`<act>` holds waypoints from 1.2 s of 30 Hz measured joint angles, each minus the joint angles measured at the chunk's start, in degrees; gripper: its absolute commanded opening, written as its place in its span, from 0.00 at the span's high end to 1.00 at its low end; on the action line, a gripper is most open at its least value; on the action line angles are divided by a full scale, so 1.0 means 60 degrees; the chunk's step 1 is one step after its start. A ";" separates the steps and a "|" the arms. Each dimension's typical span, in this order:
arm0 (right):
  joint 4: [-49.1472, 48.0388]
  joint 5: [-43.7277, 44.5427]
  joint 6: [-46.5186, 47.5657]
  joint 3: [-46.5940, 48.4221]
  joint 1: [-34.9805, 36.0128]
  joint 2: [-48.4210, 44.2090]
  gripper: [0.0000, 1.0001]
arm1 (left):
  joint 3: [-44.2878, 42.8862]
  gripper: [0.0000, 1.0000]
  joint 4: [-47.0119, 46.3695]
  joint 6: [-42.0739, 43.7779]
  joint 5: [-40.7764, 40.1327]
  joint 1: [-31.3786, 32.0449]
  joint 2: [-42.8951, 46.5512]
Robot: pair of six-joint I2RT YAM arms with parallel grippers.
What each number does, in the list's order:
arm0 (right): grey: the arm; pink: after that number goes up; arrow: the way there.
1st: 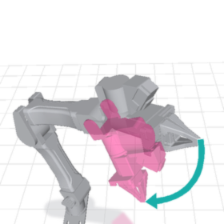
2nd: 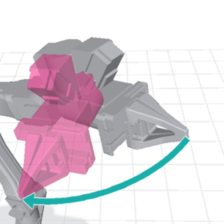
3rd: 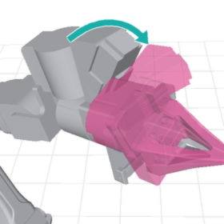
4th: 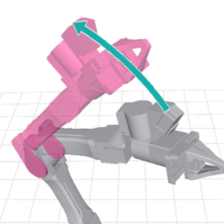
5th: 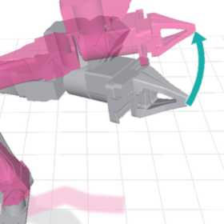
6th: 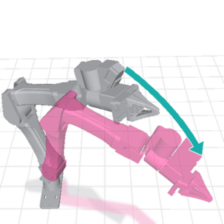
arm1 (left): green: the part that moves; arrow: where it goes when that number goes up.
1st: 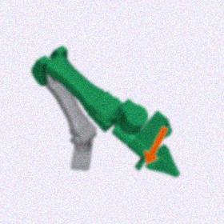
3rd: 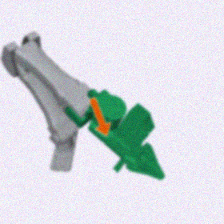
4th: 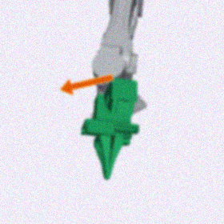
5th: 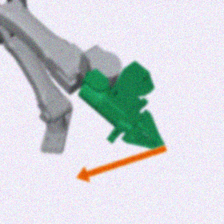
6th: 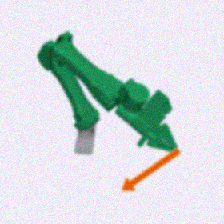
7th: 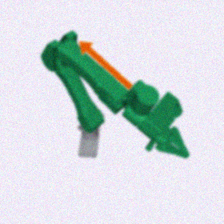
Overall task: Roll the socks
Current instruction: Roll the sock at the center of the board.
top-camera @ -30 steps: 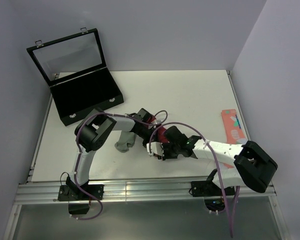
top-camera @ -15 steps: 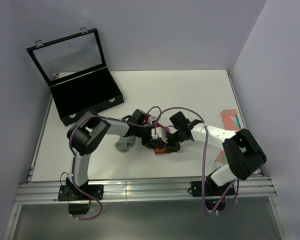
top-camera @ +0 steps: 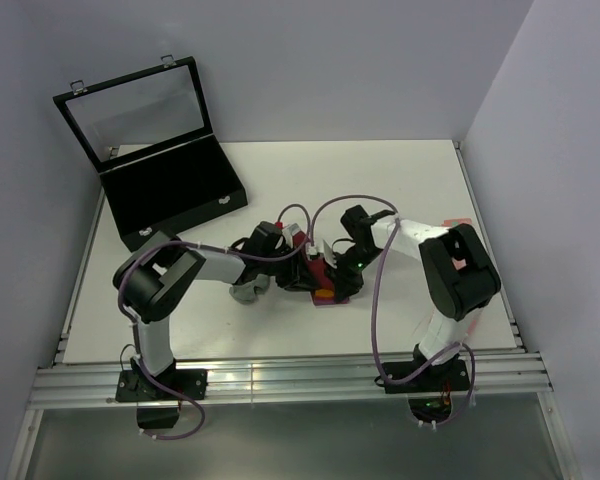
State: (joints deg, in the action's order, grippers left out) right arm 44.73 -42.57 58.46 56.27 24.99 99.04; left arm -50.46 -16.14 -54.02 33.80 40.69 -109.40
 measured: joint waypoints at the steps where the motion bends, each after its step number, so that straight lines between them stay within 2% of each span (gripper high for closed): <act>1: 0.0146 -0.0036 0.0000 0.0124 -0.0025 0.0127 0.84 | 0.0106 0.70 -0.0117 0.0058 -0.0135 0.0007 0.0098; 8: 0.1147 -0.0109 -0.0087 0.0980 -0.0087 0.0994 0.84 | 0.0882 0.73 -0.0466 0.0714 -0.1384 0.0204 0.0878; 16: 0.2044 -0.0040 -0.0393 0.1745 -0.0087 0.1705 0.84 | 0.1373 0.76 -0.0765 0.2153 -0.2667 0.1045 0.2014; 25: 0.3333 -0.0098 -0.0554 0.2922 -0.0113 0.2830 0.84 | 0.2142 0.69 -0.1650 0.3512 -0.3115 0.1406 0.2969; 36: 0.4459 -0.0106 -0.0554 0.3985 -0.0113 0.3727 0.83 | 0.1399 0.58 -0.1752 0.5056 -0.3038 0.1792 0.2346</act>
State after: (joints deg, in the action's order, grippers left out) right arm 71.48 -43.20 55.13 80.18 24.32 121.40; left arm -42.06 -26.65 -23.68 15.57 51.44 -95.33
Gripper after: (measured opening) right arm 0.261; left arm 0.418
